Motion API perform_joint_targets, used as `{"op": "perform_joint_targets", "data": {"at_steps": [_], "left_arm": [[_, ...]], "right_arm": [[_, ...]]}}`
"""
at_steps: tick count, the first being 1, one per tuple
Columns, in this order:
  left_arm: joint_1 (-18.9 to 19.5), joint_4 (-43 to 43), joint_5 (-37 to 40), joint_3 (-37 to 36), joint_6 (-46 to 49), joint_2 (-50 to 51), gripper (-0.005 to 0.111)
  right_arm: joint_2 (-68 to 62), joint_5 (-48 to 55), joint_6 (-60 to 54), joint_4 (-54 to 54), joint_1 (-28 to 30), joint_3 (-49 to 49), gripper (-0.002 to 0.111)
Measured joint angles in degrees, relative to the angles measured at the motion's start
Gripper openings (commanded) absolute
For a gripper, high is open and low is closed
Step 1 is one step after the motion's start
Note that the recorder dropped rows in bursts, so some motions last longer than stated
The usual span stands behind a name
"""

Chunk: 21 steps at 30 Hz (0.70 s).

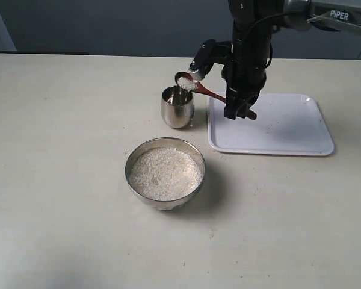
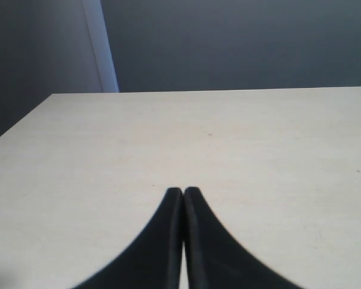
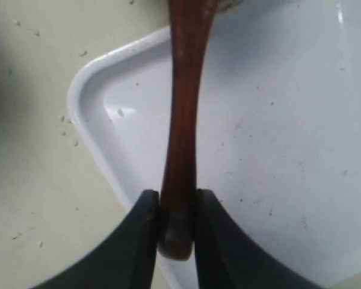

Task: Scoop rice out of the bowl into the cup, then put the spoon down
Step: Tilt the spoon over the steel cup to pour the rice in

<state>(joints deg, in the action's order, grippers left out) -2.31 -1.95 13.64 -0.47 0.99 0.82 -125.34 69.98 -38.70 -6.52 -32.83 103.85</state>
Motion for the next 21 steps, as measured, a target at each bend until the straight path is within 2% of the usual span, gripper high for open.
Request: {"op": "perform_joint_targets", "data": {"at_steps": [21], "left_arm": [[0.0, 0.0, 0.0, 0.0, 0.0, 0.0, 0.0]], "right_arm": [[-3.85, -7.16, 0.09, 2.25, 0.0, 3.6, 0.0]]}}
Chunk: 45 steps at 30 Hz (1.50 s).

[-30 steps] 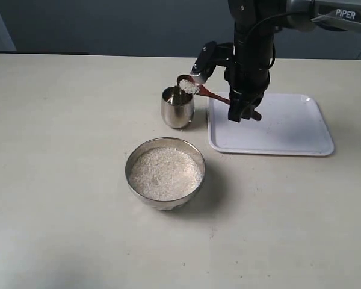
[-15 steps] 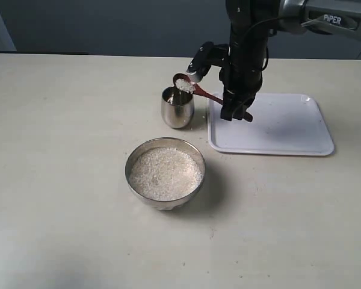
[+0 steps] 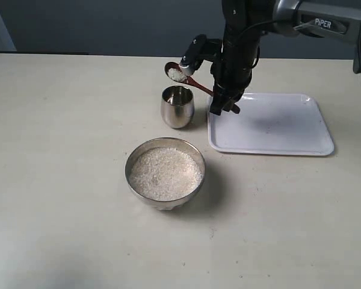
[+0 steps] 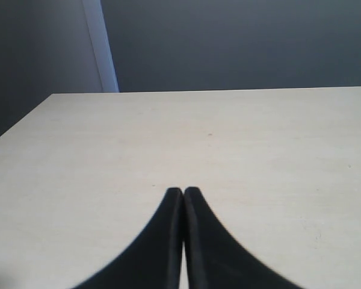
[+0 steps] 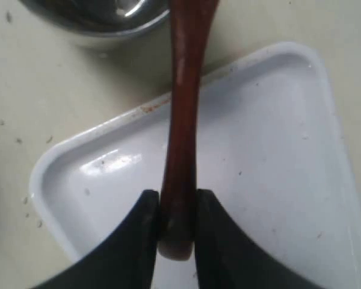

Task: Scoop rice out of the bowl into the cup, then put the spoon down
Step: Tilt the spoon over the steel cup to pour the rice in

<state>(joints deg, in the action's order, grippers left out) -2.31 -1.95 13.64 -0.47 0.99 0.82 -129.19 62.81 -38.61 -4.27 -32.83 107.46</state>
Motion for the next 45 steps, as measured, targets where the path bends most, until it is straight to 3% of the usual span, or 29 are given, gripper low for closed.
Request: {"op": "perform_joint_targets", "data": {"at_steps": [12, 45], "left_arm": [[0.0, 0.0, 0.0, 0.0, 0.0, 0.0, 0.0], [0.0, 0.0, 0.0, 0.0, 0.0, 0.0, 0.0]], "right_arm": [[-0.61, -0.12, 0.0, -0.71, 0.0, 0.0, 0.0], [-0.61, 1.09, 3.29, -16.99, -5.86, 0.0, 0.0]]}}
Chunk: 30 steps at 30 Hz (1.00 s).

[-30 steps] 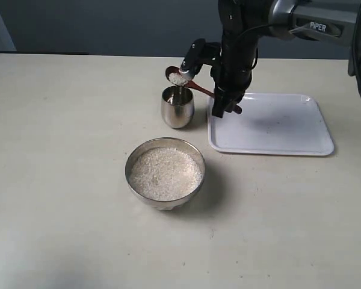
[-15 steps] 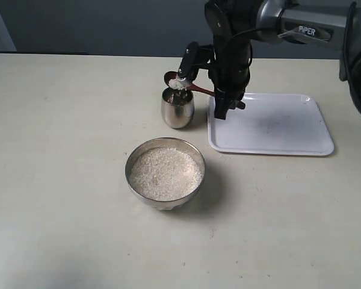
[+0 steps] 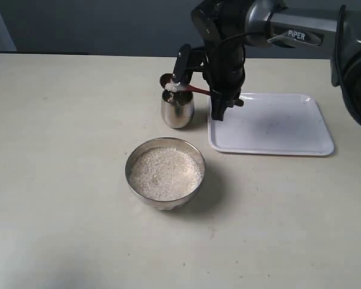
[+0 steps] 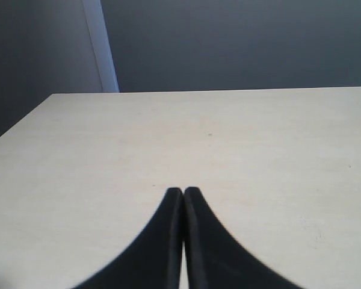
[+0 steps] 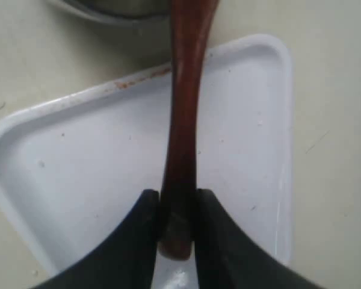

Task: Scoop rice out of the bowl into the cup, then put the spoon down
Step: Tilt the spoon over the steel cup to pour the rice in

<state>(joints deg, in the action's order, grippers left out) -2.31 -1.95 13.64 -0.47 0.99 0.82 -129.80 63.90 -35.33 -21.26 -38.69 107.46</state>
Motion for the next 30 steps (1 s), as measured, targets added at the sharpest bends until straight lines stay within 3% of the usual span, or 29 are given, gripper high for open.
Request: {"op": "perform_joint_targets", "data": {"at_steps": [30], "left_arm": [[0.0, 0.0, 0.0, 0.0, 0.0, 0.0, 0.0]], "right_arm": [[0.0, 0.24, 7.18, -8.48, -1.45, -2.24, 0.0]]}}
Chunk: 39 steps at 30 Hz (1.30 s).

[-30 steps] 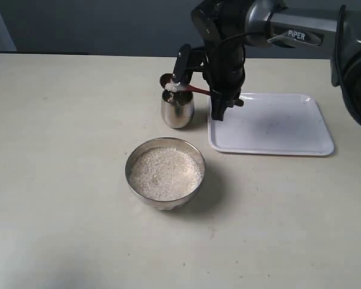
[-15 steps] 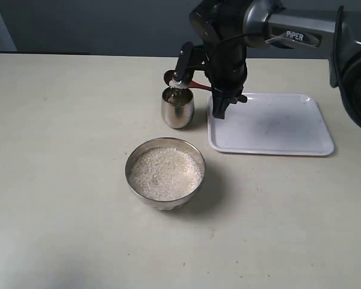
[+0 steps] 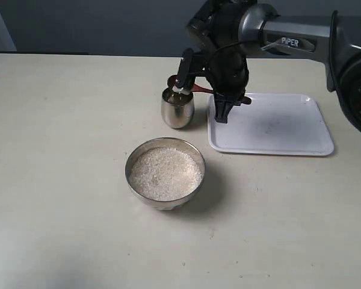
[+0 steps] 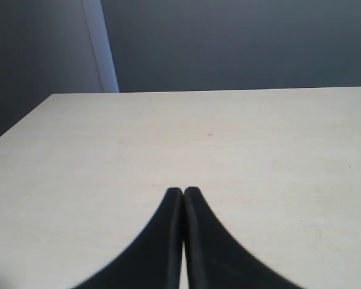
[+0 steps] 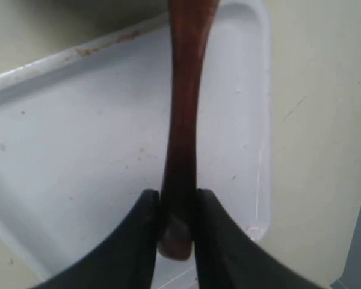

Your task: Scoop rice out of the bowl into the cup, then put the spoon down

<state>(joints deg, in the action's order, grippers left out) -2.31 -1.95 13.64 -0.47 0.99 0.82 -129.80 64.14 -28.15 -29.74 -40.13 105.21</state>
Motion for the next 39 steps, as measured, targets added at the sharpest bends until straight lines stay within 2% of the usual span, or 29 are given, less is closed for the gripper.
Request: {"op": "perform_joint_targets", "data": {"at_steps": [31, 39], "left_arm": [[0.0, 0.0, 0.0, 0.0, 0.0, 0.0, 0.0], [0.0, 0.0, 0.0, 0.0, 0.0, 0.0, 0.0]], "right_arm": [[0.0, 0.01, 6.22, -2.91, -1.71, -0.12, 0.0], [1.86, -0.14, 8.58, -6.41, -2.94, -4.85, 0.0]]}}
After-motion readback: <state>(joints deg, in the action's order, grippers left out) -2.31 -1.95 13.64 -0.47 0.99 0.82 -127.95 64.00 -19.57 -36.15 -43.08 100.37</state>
